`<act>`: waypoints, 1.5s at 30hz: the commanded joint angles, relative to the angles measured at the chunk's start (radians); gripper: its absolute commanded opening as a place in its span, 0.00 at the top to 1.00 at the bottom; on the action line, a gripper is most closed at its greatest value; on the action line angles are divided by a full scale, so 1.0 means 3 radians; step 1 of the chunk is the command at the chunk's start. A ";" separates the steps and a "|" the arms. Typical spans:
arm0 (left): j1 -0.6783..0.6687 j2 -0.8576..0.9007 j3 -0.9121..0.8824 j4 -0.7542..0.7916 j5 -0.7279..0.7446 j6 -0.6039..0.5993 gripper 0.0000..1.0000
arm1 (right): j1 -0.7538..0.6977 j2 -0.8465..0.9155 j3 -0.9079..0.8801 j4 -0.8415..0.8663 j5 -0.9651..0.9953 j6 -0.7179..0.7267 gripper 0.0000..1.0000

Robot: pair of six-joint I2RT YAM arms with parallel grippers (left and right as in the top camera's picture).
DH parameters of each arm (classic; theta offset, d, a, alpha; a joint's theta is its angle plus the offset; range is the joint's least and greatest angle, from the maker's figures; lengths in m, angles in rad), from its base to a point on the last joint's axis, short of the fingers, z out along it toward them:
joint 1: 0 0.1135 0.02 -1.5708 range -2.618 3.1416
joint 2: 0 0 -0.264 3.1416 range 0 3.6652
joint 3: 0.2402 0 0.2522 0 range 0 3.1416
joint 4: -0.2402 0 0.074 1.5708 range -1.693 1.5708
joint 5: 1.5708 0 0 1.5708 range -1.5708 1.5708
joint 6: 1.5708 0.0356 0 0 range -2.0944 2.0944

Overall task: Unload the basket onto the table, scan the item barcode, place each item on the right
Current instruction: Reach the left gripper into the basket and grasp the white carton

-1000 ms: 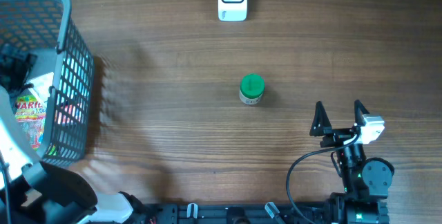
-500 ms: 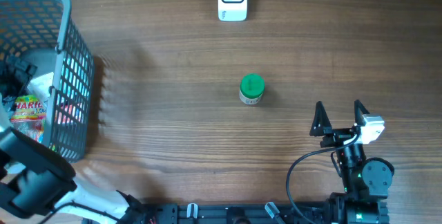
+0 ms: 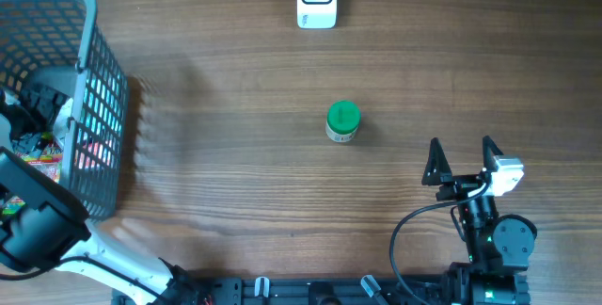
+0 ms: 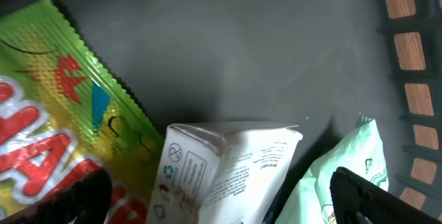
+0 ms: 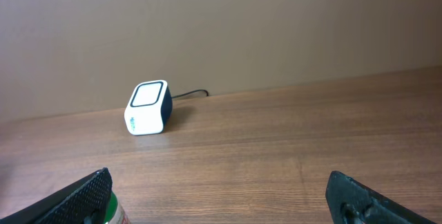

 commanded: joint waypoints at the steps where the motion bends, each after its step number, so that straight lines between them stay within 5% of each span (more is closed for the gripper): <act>1: -0.0015 0.0142 -0.0023 -0.0001 0.0142 0.0028 0.25 | 0.0017 -0.0011 -0.0004 0.0014 0.0057 0.0024 0.00; 5: -0.0024 0.0141 -0.0023 -0.0017 0.0195 0.0028 0.50 | 0.0017 -0.0011 -0.0004 0.0014 0.0057 0.0024 0.00; 14: -0.0020 -0.0168 0.0057 -0.0018 0.0229 0.0025 0.58 | 0.0017 -0.0011 -0.0004 0.0014 0.0057 0.0024 0.00; 23: -0.0020 -0.1193 0.0163 0.0008 0.0229 0.0000 0.60 | 0.0017 -0.0011 -0.0004 0.0014 0.0057 0.0024 0.00; 24: -0.0020 -0.1289 0.0163 0.0005 0.0224 0.0003 0.52 | 0.0017 -0.0011 -0.0004 0.0014 0.0057 0.0024 0.00; 25: -0.0020 -0.1353 0.0163 -0.0014 0.0173 0.0003 0.33 | 0.0017 -0.0011 -0.0004 0.0014 0.0057 0.0024 0.00; 26: -0.0020 -0.1369 0.0163 -0.0062 0.0089 0.0001 0.00 | 0.0017 -0.0011 -0.0004 0.0014 0.0057 0.0023 0.00; 34: -0.0017 -0.0819 -0.0048 -0.0142 -0.0038 0.0004 0.00 | 0.0017 -0.0011 -0.0004 0.0014 0.0057 0.0023 0.00; 38: 0.0050 -0.0340 -0.0048 -0.0033 -0.0036 0.0029 0.08 | 0.0017 -0.0011 -0.0004 0.0014 0.0057 0.0023 0.00; 45: 0.0090 0.0010 -0.0048 0.0207 0.0088 0.0144 0.02 | 0.0017 -0.0011 -0.0004 0.0014 0.0056 0.0023 0.00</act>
